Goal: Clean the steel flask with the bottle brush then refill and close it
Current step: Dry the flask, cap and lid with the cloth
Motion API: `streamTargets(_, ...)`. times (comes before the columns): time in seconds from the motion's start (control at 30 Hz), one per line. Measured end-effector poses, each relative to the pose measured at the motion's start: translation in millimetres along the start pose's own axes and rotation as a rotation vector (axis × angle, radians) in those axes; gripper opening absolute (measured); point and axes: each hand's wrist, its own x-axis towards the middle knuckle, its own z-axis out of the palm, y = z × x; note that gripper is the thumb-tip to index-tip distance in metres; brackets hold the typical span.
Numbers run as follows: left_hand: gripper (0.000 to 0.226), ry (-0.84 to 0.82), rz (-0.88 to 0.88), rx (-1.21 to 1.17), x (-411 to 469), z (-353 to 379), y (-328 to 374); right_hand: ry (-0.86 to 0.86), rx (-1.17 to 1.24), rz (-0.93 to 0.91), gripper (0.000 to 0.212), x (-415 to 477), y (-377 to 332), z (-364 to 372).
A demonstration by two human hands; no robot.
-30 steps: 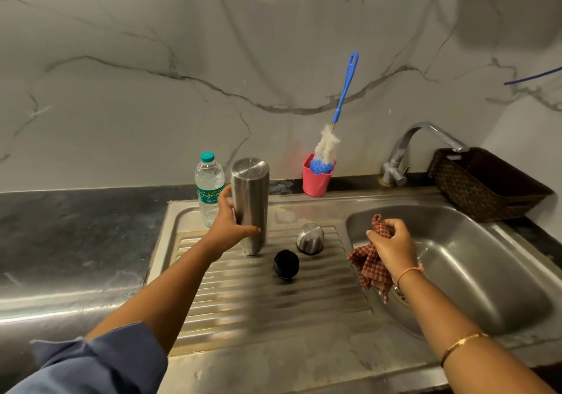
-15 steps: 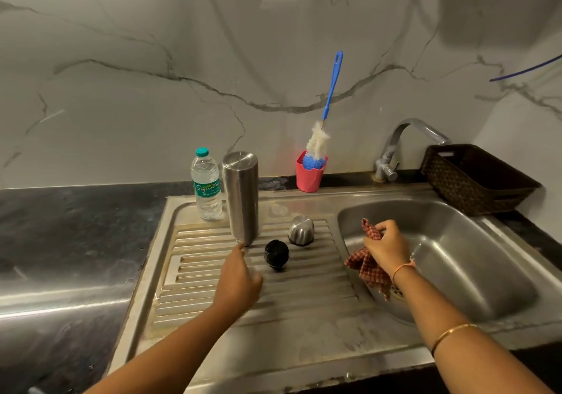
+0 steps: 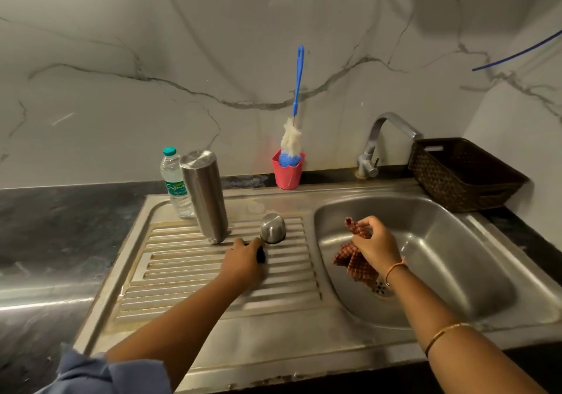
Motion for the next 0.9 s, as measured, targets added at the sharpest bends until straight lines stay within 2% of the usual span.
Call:
streamTargets(0.07, 0.058, -0.026, -0.018, -0.214, -4.9, 2.7, 21.4, -0.006, 0.09, 0.03, 0.01, 11.1, 6.1, -12.9)
streamTargets(0.2, 0.06, -0.066, -0.106, -0.817, -11.1, 12.0, 76.7, -0.085, 0.41, 0.177, 0.011, 32.5, 15.6, -38.8)
streamTargets(0.3, 0.051, -0.104, -0.121, -1.097, -6.0, 20.9, 120.7, -0.138, 0.499, 0.097, 0.009, 39.9, 10.4, -62.4)
streamTargets(0.37, 0.047, -0.118, -0.072, -1.129, 0.3, 24.3, 146.2, -0.165, 0.419, -0.127, 0.012, 34.0, 3.4, -69.5)
streamTargets(0.47, 0.038, -0.046, 0.027, -1.133, 6.5, 24.4, 189.0, -0.213, 0.038, -0.675, 0.034, 24.7, 12.7, -73.0)
streamTargets(0.53, 0.037, 0.046, 0.131, -1.06, 7.1, 21.8, 210.4, -0.238, -0.185, -0.891, 0.044, 31.9, 29.8, -75.4)
streamTargets(0.57, 0.04, 0.077, 0.172, -1.024, 6.2, 22.0, 221.5, -0.25, -0.18, -0.881, 0.043, 38.3, 34.3, -82.7)
streamTargets(0.6, 0.044, 0.089, 0.195, -0.998, 4.7, 22.6, 230.8, -0.268, -0.111, -0.787, 0.039, 42.8, 33.7, -91.6)
streamTargets(0.7, 0.05, 0.031, 0.239, -1.001, 4.1, 29.2, 252.9, -0.414, 0.194, -0.322, 0.022, 65.4, 31.3, -120.5)
streamTargets(0.73, 0.05, 0.009, 0.253, -1.011, 4.8, 32.6, 260.3, -0.418, 0.197, -0.238, 0.019, 72.4, 32.9, -128.8)
streamTargets(0.8, 0.051, 0.027, 0.254, -0.985, 8.7, 37.9, 271.0, -0.353, 0.095, -0.264, 0.021, 76.3, 39.0, -136.9)
streamTargets(0.9, 0.045, 0.166, 0.198, -0.943, 14.6, 40.0, 278.2, -0.324, -0.203, -0.577, 0.045, 60.6, 53.1, -134.4)
